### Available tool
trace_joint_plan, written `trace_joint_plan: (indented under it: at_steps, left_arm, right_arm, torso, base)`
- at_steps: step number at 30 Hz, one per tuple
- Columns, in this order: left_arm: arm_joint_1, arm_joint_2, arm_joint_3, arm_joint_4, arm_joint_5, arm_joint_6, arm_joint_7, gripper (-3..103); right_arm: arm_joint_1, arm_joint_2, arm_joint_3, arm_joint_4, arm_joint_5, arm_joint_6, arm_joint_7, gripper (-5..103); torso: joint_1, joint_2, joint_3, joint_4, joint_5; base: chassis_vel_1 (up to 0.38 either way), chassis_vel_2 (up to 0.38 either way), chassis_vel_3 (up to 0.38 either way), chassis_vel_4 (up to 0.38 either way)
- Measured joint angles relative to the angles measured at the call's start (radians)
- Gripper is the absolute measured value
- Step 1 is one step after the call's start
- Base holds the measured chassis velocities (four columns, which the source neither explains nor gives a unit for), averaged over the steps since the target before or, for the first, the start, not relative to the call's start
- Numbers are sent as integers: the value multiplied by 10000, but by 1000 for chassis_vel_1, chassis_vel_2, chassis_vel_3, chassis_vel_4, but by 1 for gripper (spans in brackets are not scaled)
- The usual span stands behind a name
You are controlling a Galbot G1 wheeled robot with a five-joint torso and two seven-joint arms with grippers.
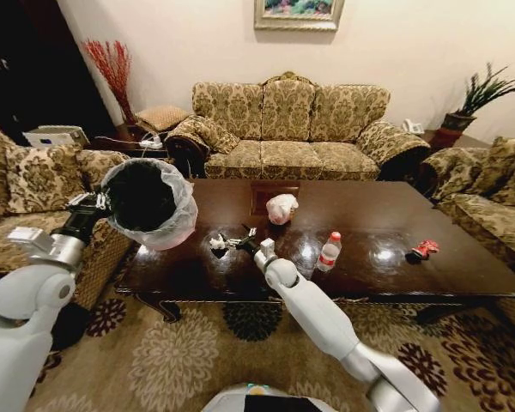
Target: Move to the front of the table and place the trash on the table into the trash bin.
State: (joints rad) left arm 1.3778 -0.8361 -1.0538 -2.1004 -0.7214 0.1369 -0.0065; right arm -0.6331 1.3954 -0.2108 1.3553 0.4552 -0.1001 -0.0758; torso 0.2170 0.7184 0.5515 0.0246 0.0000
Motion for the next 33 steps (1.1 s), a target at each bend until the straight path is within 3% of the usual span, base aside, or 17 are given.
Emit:
trace_joint_plan:
  at_steps: [5, 8, 10, 17, 22, 25, 28, 30, 31, 33]
  left_arm:
    - [29, -10, -30, -55, -58, 0, 4, 3]
    - [89, -8, -129, -99, -149, -1, 14, 3]
    - [90, -7, -139, -101, -161, 0, 16, 3]
    - [123, -99, -208, -146, -236, -2, 50, 3]
    - [135, -141, -225, -139, -244, -75, 63, 3]
    - [138, -152, -224, -139, -245, -87, 68, 3]
    - [151, -149, -225, -141, -257, -91, 72, 3]
    - [151, -145, -225, -141, -259, -91, 72, 3]
    - [152, -127, -225, -141, -268, -92, 73, 3]
    - [150, -113, -225, -142, -278, -91, 74, 3]
  right_arm:
    - [121, 368, -39, -741, -100, 285, -463, 103]
    - [269, 707, -60, -1311, -244, 360, -692, 93]
    - [285, 746, -70, -1373, -279, 360, -702, 93]
    - [410, 1170, -102, -2217, -893, 428, -798, 68]
    - [404, 1078, -173, -2248, -1019, 495, -826, 46]
    - [402, 1062, -173, -2257, -1020, 521, -826, 40]
    - [365, 1036, -156, -2264, -1026, 572, -828, 24]
    - [360, 1030, -152, -2261, -1026, 574, -827, 24]
    - [329, 981, -130, -2232, -1022, 585, -827, 14]
    - [304, 943, -115, -2198, -1005, 604, -823, 8]
  torso:
    - [0, 1, 0, 0, 0]
    - [-1, 1, -1, 1, 0]
    - [-1, 1, -1, 1, 1]
    - [-1, 1, -1, 1, 0]
    - [-1, 1, -1, 0, 1]
    - [-1, 1, -1, 0, 1]
    - [-1, 1, -1, 1, 1]
    - [-1, 1, -1, 1, 1]
    - [-1, 2, -1, 1, 2]
    - [-1, 1, -1, 1, 1]
  base:
    - [0, 0, 0, 0]
    - [0, 0, 0, 0]
    - [0, 0, 0, 0]
    - [0, 0, 0, 0]
    - [0, 0, 0, 0]
    - [0, 0, 0, 0]
    - [0, 0, 0, 0]
    - [0, 0, 0, 0]
    - [0, 0, 0, 0]
    - [0, 0, 0, 0]
